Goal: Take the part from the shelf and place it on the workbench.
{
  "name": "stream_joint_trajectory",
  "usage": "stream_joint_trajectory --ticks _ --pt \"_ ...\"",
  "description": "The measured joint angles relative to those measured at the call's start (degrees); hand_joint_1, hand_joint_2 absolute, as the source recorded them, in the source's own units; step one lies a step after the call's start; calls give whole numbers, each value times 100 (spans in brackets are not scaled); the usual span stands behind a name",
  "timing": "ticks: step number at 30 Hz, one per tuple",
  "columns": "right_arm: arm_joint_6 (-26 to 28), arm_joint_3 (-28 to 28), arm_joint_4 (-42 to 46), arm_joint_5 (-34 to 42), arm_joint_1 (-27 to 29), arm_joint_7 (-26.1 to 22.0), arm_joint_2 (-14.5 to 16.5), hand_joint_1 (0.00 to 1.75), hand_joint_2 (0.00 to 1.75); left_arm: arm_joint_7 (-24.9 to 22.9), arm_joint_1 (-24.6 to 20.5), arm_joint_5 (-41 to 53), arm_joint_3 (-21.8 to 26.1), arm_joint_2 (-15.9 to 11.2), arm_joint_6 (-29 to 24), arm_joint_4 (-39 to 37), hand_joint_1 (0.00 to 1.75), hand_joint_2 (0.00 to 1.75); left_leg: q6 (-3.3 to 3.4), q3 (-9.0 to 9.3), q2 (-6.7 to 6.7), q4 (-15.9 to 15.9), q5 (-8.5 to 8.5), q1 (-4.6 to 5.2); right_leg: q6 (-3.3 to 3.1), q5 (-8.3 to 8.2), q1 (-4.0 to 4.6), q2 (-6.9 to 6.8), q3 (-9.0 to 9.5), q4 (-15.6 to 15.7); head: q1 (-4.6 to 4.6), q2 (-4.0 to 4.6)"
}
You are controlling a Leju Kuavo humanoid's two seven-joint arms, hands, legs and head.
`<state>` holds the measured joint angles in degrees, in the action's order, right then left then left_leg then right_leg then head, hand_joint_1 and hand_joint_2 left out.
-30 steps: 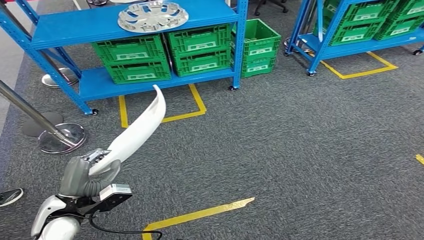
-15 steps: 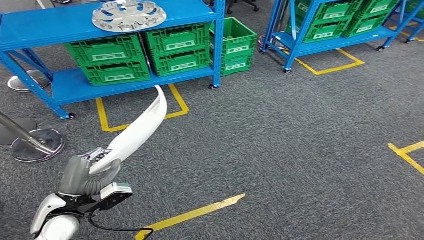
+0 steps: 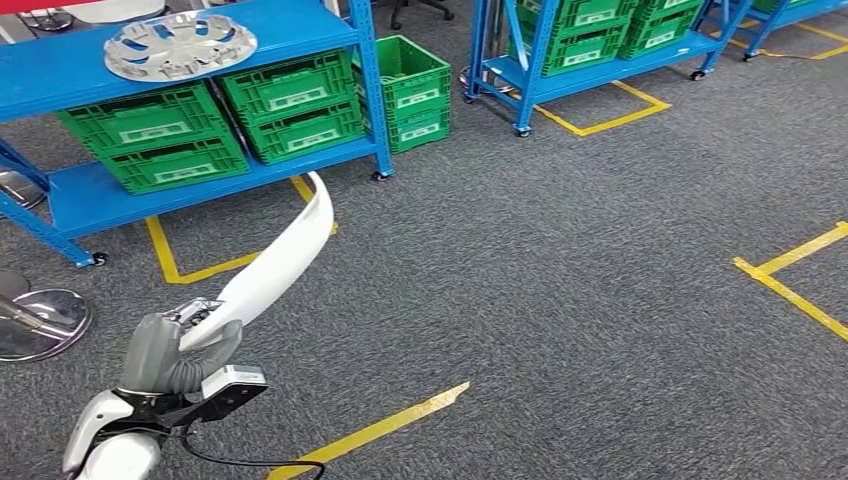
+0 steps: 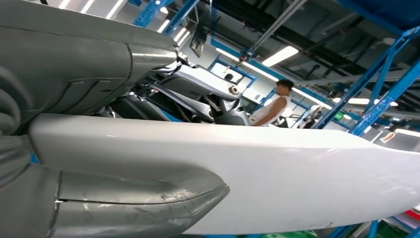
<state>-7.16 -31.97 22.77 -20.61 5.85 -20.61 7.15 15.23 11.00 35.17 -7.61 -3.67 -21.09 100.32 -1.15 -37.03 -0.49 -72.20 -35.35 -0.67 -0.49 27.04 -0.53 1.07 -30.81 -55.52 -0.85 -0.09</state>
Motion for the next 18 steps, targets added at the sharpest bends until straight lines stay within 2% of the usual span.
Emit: stream_joint_trajectory --ticks 1,2,3,4,5,7,8,10,11,13,14,15,16,17,18 --pt "-2 -1 0 -1 5 1 1 0 0 0 3 0 1 0 0 -1 175 175 -11 -4 3 20 101 -10 5 3 -4 49 0 -12 1 0" --pt "-3 -2 0 -4 7 1 3 0 0 0 2 0 1 0 0 -1 175 175 -19 95 14 256 299 -24 17 11 -10 102 1 -30 -2 0" --pt "-6 -3 0 -12 7 0 5 0 0 0 0 0 2 0 0 -1 175 175 -26 251 59 614 521 -47 38 25 -17 155 -3 -57 -2 0" --pt "-10 -7 0 -24 2 -2 7 0 0 0 -2 0 2 1 1 -3 175 175 -32 406 145 962 674 -65 71 44 -14 207 -21 -100 -4 0" --pt "-14 -17 1 -38 -6 -6 8 0 0 0 -6 -2 2 2 1 -4 175 175 -24 519 222 1224 754 -79 107 58 -13 257 -53 -143 -3 0" --pt "-20 -43 1 -69 -13 -14 8 0 0 -2 -8 -8 1 4 3 -7 175 175 19 563 304 1377 727 -70 184 57 -18 333 -132 -196 -3 0" --pt "-21 -56 1 -85 -8 -15 9 0 0 -3 -10 -11 1 4 4 -8 175 175 63 553 273 1383 727 -63 220 46 -32 362 -170 -195 -2 0" --pt "-24 -88 0 -127 8 -19 8 0 0 -4 -22 -13 1 5 5 -8 175 175 149 552 190 1408 752 -57 277 109 -44 263 -246 -287 16 0" --pt "-26 -108 0 -151 4 -21 8 0 0 -4 -27 -13 2 5 5 -8 175 175 188 554 143 1423 763 -57 295 222 -42 162 -343 -472 32 0" --pt "-37 -141 0 -206 -21 -24 12 0 0 -4 -27 -15 6 6 10 -9 175 175 232 545 42 1427 763 -34 313 575 -37 -31 -671 -1169 59 0" --pt "-43 -158 0 -236 -30 -24 14 0 0 -5 -25 -15 6 6 14 -11 175 175 241 541 -11 1425 761 -18 317 725 -37 -59 -848 -1543 58 0" --pt "-51 -179 0 -268 -32 -23 15 0 0 -6 -25 -17 5 6 20 -15 175 175 245 541 -63 1424 758 -3 315 790 -36 -70 -963 -1788 57 0" --pt "-62 -205 1 -302 -29 -22 15 0 0 -8 -25 -20 4 6 29 -18 175 175 249 543 -110 1423 755 11 304 743 -31 -74 -971 -1818 59 0" --pt "-74 -235 2 -331 -25 -20 15 0 0 -11 -26 -22 3 7 39 -20 175 175 252 550 -152 1422 752 23 280 599 -22 -87 -865 -1620 59 0" --pt "-85 -267 5 -360 -23 -18 16 0 0 -13 -28 -24 3 8 49 -21 175 175 254 559 -192 1422 748 34 241 402 -7 -129 -664 -1244 59 0"
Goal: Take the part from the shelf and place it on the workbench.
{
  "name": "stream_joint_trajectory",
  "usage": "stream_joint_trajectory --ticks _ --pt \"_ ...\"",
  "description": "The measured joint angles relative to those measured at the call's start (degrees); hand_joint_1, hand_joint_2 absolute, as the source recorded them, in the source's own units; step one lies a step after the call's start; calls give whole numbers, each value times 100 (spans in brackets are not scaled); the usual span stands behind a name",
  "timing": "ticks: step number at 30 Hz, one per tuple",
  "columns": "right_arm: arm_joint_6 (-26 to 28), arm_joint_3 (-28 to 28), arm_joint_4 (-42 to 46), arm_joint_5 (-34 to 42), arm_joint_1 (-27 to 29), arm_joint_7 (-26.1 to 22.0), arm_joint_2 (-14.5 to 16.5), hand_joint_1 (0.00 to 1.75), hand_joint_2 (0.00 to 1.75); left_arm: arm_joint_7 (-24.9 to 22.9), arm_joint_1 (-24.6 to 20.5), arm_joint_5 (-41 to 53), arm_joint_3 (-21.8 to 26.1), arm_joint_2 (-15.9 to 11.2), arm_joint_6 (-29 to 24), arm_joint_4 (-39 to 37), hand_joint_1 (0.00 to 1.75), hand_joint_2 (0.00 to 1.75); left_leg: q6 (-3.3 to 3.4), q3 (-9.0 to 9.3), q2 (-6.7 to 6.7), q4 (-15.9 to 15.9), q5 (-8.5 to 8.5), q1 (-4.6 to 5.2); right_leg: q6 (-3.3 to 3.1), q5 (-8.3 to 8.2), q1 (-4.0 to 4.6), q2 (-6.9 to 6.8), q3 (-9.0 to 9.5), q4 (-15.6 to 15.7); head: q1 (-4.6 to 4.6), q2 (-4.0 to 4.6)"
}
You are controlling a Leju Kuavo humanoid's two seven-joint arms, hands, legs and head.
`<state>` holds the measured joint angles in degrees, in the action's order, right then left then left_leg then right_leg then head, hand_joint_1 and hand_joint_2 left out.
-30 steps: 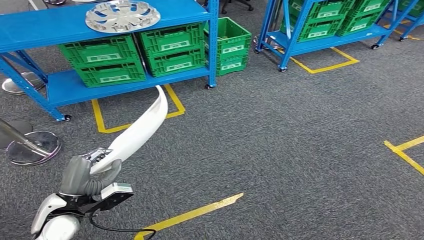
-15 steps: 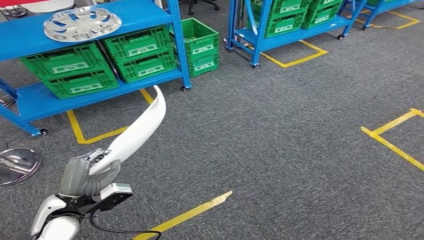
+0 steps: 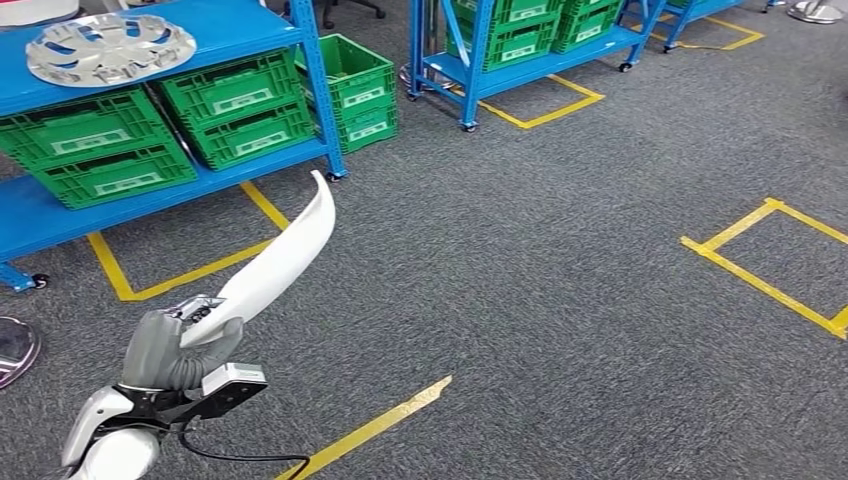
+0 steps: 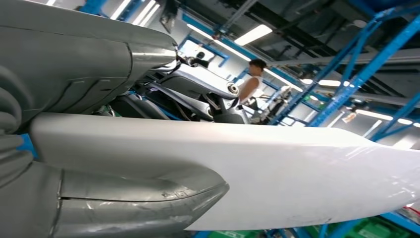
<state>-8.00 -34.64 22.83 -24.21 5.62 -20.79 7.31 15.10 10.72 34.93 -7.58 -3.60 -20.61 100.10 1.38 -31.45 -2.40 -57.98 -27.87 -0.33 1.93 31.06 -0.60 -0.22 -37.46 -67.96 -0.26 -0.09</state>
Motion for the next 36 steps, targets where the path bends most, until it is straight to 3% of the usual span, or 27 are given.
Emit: stream_joint_trajectory --ticks 2,3,4,6,8,11,12,13,14,16,18,20,21,23,25,27,28,29,30,33,35,36 --pt "-9 -56 18 -33 -14 3 13 0 0 -2 -3 -3 1 1 12 0 175 175 -17 11 -72 -4 -12 23 -82 -238 57 -171 396 751 -3 0" --pt "-5 -80 30 -45 -27 3 28 0 0 -2 -5 -4 1 0 14 0 175 175 -36 10 -110 -7 -16 33 -110 -274 83 -228 503 954 -5 0" --pt "4 -100 40 -56 -36 4 45 0 0 -2 -5 -7 1 -1 16 -1 175 175 -58 8 -147 -8 -18 39 -124 -262 104 -246 536 1028 -8 0" --pt "25 -149 63 -94 -22 21 100 0 0 -2 -6 -13 -3 0 21 -2 175 175 -122 23 -195 -3 -29 35 -161 -298 96 -158 538 1066 -7 0" --pt "31 -205 117 -150 10 51 161 0 0 1 -7 -28 -9 2 27 -4 175 175 -193 -16 -63 -155 -168 17 -217 -341 65 -81 570 1124 -14 0" --pt "-6 -290 212 -236 24 106 221 0 0 7 6 -66 -8 -4 41 -18 175 175 -259 -472 181 -1173 -707 -13 -265 -372 49 43 589 1142 -32 0" --pt "-22 -316 230 -258 29 123 237 0 0 7 12 -72 -8 -5 47 -27 175 175 -273 -631 198 -1504 -817 -20 -267 -372 48 91 587 1140 -30 0" --pt "-35 -338 244 -280 37 134 250 0 0 7 15 -75 -8 -5 53 -37 175 175 -285 -721 202 -1673 -821 -27 -266 -371 46 140 589 1136 -31 0" --pt "-44 -359 260 -301 46 144 266 0 0 7 18 -77 -8 -6 57 -46 175 175 -295 -706 205 -1611 -699 -37 -263 -369 41 193 593 1129 -31 0" --pt "-68 -401 303 -342 57 156 303 0 0 7 10 -88 -8 -7 72 -59 175 175 -315 -427 272 -954 -245 -77 -233 -351 25 304 595 1092 -32 0" --pt "-93 -451 355 -383 52 161 327 0 0 7 -6 -106 -7 -6 97 -72 175 175 -309 -145 434 -306 5 -112 -164 -316 31 411 542 1002 -31 -1" --pt "-110 -486 391 -413 58 162 334 0 0 6 -13 -119 -7 -3 116 -82 175 175 -251 -91 506 -140 -26 -104 -88 -312 27 492 465 947 -28 -1" --pt "-116 -501 402 -430 70 163 337 0 0 5 -17 -124 -7 -3 125 -86 175 175 -202 -100 473 -138 -29 -99 -58 -320 10 523 427 949 -27 -1" --pt "-131 -540 419 -472 94 167 345 0 0 4 -36 -128 -4 -2 144 -90 175 175 -116 -104 389 -120 -9 -97 -4 -241 0 406 338 833 -11 0" --pt "-146 -583 434 -511 83 168 354 0 0 2 -50 -128 1 -2 156 -93 175 175 -53 -108 291 -108 -1 -88 34 59 0 172 89 317 17 0" --pt "-159 -620 442 -547 64 169 369 0 0 0 -50 -127 3 -1 162 -109 175 175 -28 -117 181 -109 -4 -64 58 396 -6 69 -271 -431 26 0" --pt "-163 -635 445 -562 65 170 376 0 0 -1 -51 -127 2 -1 164 -120 175 175 -25 -118 125 -110 -6 -53 59 454 -7 58 -375 -649 26 0" --pt "-166 -650 448 -574 68 172 380 0 0 -2 -53 -127 2 -1 165 -130 175 175 -23 -117 75 -110 -8 -43 52 411 -6 52 -380 -669 26 0" --pt "-167 -662 452 -579 73 174 381 0 0 -2 -55 -127 2 -1 165 -136 175 175 -22 -114 32 -110 -9 -34 34 273 -2 39 -264 -456 26 0" --pt "-174 -692 478 -597 64 178 381 0 0 -2 -75 -127 1 -1 163 -140 175 175 -43 -101 -71 -113 -19 -8 -66 -160 50 -152 343 679 22 0" --pt "-189 -717 491 -625 52 177 382 0 0 -2 -95 -121 2 -1 163 -140 175 175 -100 -94 -120 -108 -21 -6 -106 -198 97 -217 464 950 21 0" --pt "-198 -737 494 -644 51 175 384 0 0 -2 -102 -117 1 -1 163 -141 175 175 -137 -83 -147 -95 -17 -9 -121 -215 108 -175 458 962 23 0"
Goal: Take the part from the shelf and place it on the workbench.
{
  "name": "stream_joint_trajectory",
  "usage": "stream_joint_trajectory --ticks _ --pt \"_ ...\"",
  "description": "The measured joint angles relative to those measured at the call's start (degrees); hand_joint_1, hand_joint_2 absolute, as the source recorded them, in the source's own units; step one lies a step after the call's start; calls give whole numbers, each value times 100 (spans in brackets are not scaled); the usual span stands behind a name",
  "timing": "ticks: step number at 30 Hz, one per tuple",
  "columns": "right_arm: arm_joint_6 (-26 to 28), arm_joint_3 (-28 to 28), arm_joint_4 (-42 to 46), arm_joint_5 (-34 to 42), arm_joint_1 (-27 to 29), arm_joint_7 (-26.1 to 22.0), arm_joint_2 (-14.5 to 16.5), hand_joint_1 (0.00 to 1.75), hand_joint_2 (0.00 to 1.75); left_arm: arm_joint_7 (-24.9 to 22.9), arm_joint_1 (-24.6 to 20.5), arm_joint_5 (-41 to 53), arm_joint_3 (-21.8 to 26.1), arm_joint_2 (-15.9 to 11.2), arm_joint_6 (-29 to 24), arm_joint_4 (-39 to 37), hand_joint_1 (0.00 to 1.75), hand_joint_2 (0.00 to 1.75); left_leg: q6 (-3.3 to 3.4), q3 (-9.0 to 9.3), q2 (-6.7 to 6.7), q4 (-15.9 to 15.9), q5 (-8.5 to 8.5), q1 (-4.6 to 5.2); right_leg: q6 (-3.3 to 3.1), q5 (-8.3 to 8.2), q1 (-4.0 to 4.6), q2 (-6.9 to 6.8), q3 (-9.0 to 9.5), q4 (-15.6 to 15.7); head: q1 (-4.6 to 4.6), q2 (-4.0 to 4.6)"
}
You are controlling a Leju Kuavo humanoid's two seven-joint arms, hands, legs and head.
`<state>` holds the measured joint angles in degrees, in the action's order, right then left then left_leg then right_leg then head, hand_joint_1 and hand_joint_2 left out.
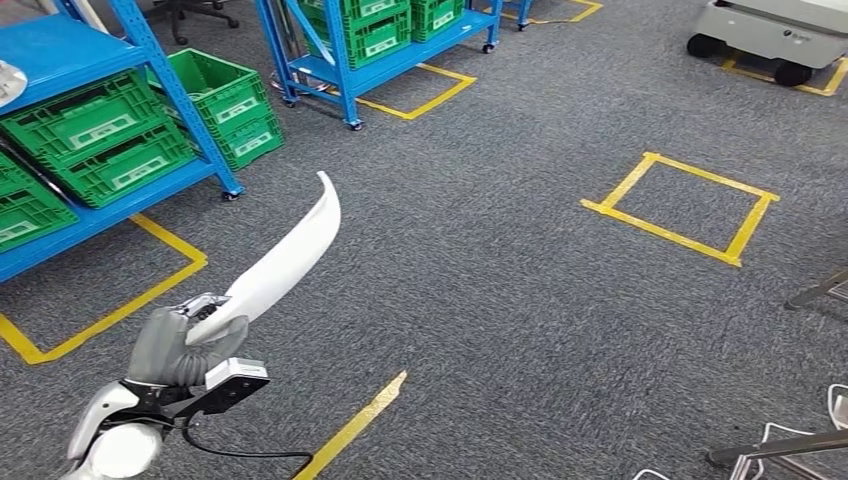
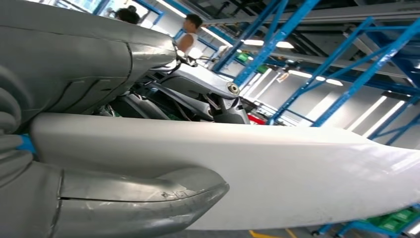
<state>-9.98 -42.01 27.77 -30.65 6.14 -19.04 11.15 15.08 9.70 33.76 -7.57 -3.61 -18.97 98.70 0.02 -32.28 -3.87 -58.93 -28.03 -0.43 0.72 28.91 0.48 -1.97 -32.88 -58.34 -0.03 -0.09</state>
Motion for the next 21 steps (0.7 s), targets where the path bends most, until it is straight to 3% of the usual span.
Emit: stream_joint_trajectory --ticks 1,3,6,7,8,10,12,14,16,18,19,21 --pt "-9 -20 1 -21 0 -3 8 0 0 0 -5 7 -1 0 0 -1 175 175 -38 11 -13 5 -7 -10 -29 -23 -11 41 27 30 0 0" --pt "-16 -55 7 -53 -3 -14 24 0 0 0 -12 19 -3 0 -1 -3 175 175 -99 -15 96 -131 -138 -20 -100 -87 -44 111 100 112 -14 0" --pt "-23 -88 20 -68 -14 -23 35 0 0 -1 -18 25 0 -5 -1 -20 175 175 -148 -424 323 -1089 -657 -34 -155 -135 -61 241 142 154 -37 0" --pt "-27 -99 21 -71 -13 -24 38 0 0 -2 -17 25 1 -7 -1 -31 175 175 -160 -570 341 -1388 -751 -36 -156 -135 -60 294 142 154 -37 0" --pt "-30 -110 21 -79 -11 -24 41 0 0 -3 -17 25 1 -7 0 -40 175 175 -168 -641 346 -1507 -729 -37 -156 -134 -60 348 144 152 -37 0" --pt "-40 -135 21 -111 -12 -29 46 0 0 -6 -21 25 1 -7 0 -49 175 175 -173 -507 370 -1139 -388 -50 -145 -127 -66 464 157 141 -37 0" --pt "-52 -166 21 -158 -20 -39 52 0 0 -13 -34 26 1 -6 0 -51 175 175 -162 -193 515 -396 -15 -83 -102 -99 -62 574 149 94 -36 0" --pt "-59 -203 21 -189 -29 -49 57 0 0 -22 -54 31 -1 -6 2 -58 175 175 -124 -40 634 -19 70 -90 -33 -79 -57 656 94 44 -34 -1" --pt "-61 -231 21 -204 -23 -54 58 0 0 -28 -71 38 -2 -4 5 -63 175 175 -58 -37 597 13 51 -73 42 -83 -73 720 29 40 -34 -1" --pt "-61 -257 21 -216 -19 -56 59 0 0 -28 -88 41 -1 -1 8 -64 175 175 19 -26 513 50 70 -80 105 9 -82 623 -55 -78 -15 0" --pt "-61 -268 21 -220 -28 -57 60 0 0 -28 -94 41 1 1 9 -64 175 175 52 -20 461 68 77 -85 129 150 -82 516 -166 -300 -3 0" --pt "-64 -279 21 -230 -50 -59 61 0 0 -28 -95 42 6 -1 10 -68 175 175 88 -24 357 70 72 -69 164 531 -93 302 -522 -1038 21 0"
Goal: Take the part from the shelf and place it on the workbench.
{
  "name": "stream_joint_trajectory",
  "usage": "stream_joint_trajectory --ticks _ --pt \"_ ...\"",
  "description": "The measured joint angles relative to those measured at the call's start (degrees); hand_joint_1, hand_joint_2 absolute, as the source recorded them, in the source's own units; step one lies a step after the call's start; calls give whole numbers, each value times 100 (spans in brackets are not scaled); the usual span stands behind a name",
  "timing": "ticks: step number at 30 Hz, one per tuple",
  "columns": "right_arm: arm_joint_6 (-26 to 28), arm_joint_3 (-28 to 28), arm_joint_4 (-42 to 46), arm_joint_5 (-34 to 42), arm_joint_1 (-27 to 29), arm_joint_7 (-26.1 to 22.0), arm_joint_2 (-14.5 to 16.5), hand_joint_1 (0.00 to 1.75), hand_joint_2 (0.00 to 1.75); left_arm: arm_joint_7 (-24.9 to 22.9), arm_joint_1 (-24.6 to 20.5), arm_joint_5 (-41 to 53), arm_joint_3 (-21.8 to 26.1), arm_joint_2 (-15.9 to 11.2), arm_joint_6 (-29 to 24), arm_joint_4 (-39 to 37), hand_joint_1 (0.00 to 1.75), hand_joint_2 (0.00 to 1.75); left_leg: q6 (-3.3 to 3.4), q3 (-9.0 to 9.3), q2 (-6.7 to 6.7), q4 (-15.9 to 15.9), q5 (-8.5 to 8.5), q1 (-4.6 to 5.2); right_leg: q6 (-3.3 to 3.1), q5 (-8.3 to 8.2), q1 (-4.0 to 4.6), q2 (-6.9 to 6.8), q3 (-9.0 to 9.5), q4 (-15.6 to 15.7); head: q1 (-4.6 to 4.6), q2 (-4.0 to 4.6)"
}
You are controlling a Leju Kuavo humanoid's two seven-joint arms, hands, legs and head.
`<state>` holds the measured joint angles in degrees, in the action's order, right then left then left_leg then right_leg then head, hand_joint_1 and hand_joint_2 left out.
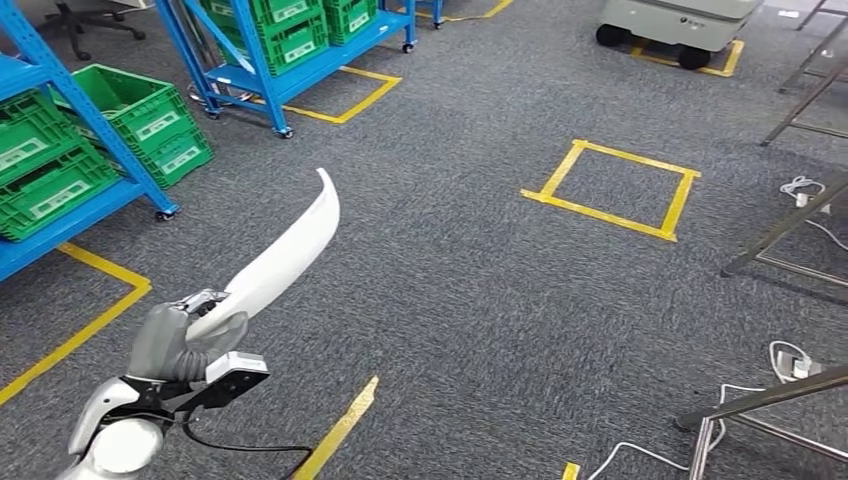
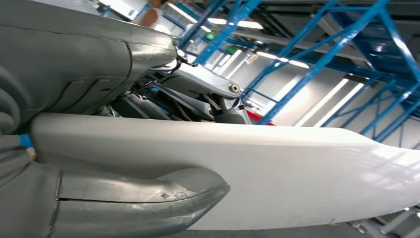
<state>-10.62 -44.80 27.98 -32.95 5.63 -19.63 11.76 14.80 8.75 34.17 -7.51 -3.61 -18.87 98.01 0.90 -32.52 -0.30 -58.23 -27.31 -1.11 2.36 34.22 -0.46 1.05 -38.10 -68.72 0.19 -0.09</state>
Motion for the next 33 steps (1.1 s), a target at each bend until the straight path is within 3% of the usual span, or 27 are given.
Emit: stream_joint_trajectory --ticks 1,2,3,5,7,8,10,12,14,16,17,18,19,21,22,24,26,28,30,32,33 --pt "-2 -3 0 -5 -5 1 1 0 0 0 2 0 1 -1 1 -4 175 175 6 -2 -56 -2 -3 11 12 140 -7 -46 -178 -356 -2 0" --pt "-4 -8 0 -10 -5 1 2 0 0 0 1 1 0 -1 2 -9 175 175 9 -1 -108 -3 -6 18 18 177 -12 -65 -276 -545 -2 0" --pt "-7 -16 0 -19 -3 1 2 0 0 0 0 1 -1 -1 3 -12 175 175 8 1 -156 -4 -11 23 16 102 -13 -77 -263 -514 -1 0" --pt "-7 -36 0 -33 0 1 2 0 0 0 -4 1 -2 1 3 -13 175 175 -7 18 -239 -5 -22 28 -16 -268 -9 -154 88 159 1 0" --pt "-14 -48 1 -49 -12 -2 2 0 0 -3 -8 1 -2 -1 2 -13 175 175 -48 36 -304 -11 -40 47 -70 -522 21 -273 462 864 -6 0" --pt "-24 -52 1 -63 -17 -2 3 0 0 -7 -10 2 -1 -2 1 -13 175 175 -78 41 -333 -12 -44 53 -96 -563 37 -300 545 1028 -9 0" --pt "-48 -77 2 -99 -18 -4 4 0 0 -14 -14 4 -3 -3 1 -13 175 175 -149 60 -387 6 -40 51 -152 -573 58 -239 540 1074 -16 0" --pt "-66 -110 3 -141 -13 -6 14 0 0 -20 -20 7 -7 -3 1 -12 175 175 -217 67 -341 -44 -115 32 -224 -614 39 -167 589 1136 -22 0" --pt "-74 -138 4 -174 -23 -11 22 0 0 -29 -23 7 -9 -10 2 -12 175 175 -256 -105 -163 -482 -410 17 -288 -656 16 -94 654 1192 -39 0" --pt "-81 -165 4 -199 -37 -14 24 0 0 -50 -13 6 -10 -19 9 -17 175 175 -269 -458 -32 -1243 -763 17 -313 -659 28 -5 653 1193 -51 0" --pt "-86 -177 4 -209 -37 -15 26 0 0 -60 -7 5 -9 -21 14 -22 175 175 -271 -589 -10 -1504 -822 17 -316 -657 35 49 655 1191 -50 0" --pt "-89 -186 4 -217 -36 -15 28 0 0 -66 -4 5 -9 -22 18 -27 175 175 -269 -630 -1 -1560 -761 18 -319 -655 40 105 661 1188 -49 0" --pt "-91 -190 4 -222 -36 -15 30 0 0 -68 -4 5 -9 -23 23 -31 175 175 -262 -556 14 -1374 -582 17 -317 -651 42 167 671 1181 -50 0" --pt "-92 -192 4 -226 -40 -15 31 0 0 -69 -8 5 -9 -24 28 -34 175 175 -235 -223 138 -629 -154 9 -294 -630 49 281 688 1154 -49 0" --pt "-92 -193 4 -227 -45 -15 32 0 0 -70 -12 5 -9 -24 31 -34 175 175 -219 -73 210 -290 -37 3 -272 -617 53 335 677 1129 -47 0" --pt "-92 -195 4 -229 -43 -16 33 0 0 -72 -16 6 -11 -25 37 -38 175 175 -182 38 285 -20 -25 9 -214 -610 51 415 625 1099 -44 0" --pt "-92 -198 4 -231 -23 -17 34 0 0 -74 -24 7 -13 -22 40 -42 175 175 -128 42 219 19 -17 13 -152 -610 29 447 561 1094 -43 0" --pt "-92 -205 4 -232 -21 -18 37 0 0 -74 -36 6 -11 -20 42 -42 175 175 -55 58 127 54 -2 1 -98 -471 31 264 423 876 -17 0" --pt "-93 -214 4 -232 -44 -18 37 0 0 -73 -36 7 -5 -22 43 -42 175 175 -8 64 16 68 -7 6 -54 -141 25 16 84 212 7 0" --pt "-95 -219 4 -233 -49 -17 37 0 0 -74 -32 6 -3 -22 44 -43 175 175 3 66 -93 67 -17 18 -19 92 0 -55 -277 -471 8 0" --pt "-95 -222 4 -233 -45 -17 37 0 0 -74 -32 6 -4 -22 44 -44 175 175 0 70 -144 66 -21 20 -9 61 -8 -65 -331 -558 10 0"
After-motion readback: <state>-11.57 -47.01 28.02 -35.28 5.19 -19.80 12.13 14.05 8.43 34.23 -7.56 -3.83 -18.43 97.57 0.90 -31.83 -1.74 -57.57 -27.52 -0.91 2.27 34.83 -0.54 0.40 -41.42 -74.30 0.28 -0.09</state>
